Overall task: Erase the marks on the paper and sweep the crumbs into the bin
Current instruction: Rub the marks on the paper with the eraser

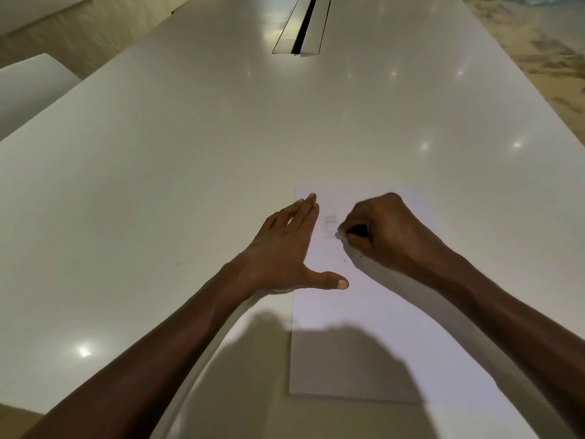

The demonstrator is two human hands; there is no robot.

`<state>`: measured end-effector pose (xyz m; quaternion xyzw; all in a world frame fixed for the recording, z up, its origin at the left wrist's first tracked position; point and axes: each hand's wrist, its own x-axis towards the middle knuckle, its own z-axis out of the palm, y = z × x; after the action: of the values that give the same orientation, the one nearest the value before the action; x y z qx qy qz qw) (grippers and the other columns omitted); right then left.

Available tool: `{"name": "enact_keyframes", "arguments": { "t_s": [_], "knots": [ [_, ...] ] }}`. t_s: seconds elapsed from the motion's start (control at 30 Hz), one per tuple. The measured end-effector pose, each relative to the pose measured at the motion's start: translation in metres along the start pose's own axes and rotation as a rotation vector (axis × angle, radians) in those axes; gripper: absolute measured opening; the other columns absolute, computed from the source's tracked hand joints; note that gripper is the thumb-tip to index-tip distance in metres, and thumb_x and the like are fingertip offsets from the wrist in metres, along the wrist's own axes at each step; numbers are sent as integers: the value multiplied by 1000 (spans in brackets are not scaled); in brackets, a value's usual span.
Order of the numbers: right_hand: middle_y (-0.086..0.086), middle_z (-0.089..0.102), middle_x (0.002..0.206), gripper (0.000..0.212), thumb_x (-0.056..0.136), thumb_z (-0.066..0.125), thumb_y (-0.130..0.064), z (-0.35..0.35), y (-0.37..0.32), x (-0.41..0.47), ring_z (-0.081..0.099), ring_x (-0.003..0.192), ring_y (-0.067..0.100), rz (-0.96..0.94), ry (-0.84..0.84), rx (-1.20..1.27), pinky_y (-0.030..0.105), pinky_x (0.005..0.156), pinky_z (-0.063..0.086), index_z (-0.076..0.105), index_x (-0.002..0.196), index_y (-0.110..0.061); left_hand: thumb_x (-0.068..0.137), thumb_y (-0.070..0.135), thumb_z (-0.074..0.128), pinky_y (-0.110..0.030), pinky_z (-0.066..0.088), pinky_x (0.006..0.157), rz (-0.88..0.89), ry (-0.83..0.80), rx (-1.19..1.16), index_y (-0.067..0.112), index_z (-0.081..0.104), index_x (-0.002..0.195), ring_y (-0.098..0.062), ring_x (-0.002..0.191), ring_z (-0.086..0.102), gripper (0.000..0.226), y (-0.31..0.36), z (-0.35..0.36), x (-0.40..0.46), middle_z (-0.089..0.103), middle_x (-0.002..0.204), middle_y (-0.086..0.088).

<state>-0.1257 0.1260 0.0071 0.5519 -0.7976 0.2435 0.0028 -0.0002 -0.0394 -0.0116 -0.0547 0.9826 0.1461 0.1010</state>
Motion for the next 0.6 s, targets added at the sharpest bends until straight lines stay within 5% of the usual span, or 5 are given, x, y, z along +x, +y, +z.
{"name": "enact_keyframes", "arguments": {
  "t_s": [0.6],
  "knots": [
    [5, 72, 66, 13, 78, 65, -8, 4, -5, 0, 65, 58, 16, 22, 1, 10, 30, 57, 52, 76, 71, -8, 67, 91, 47, -33, -5, 123, -5, -5, 6, 14, -15, 156, -9, 149, -20, 134, 1, -1, -1, -26, 162, 7]
  ]
}}
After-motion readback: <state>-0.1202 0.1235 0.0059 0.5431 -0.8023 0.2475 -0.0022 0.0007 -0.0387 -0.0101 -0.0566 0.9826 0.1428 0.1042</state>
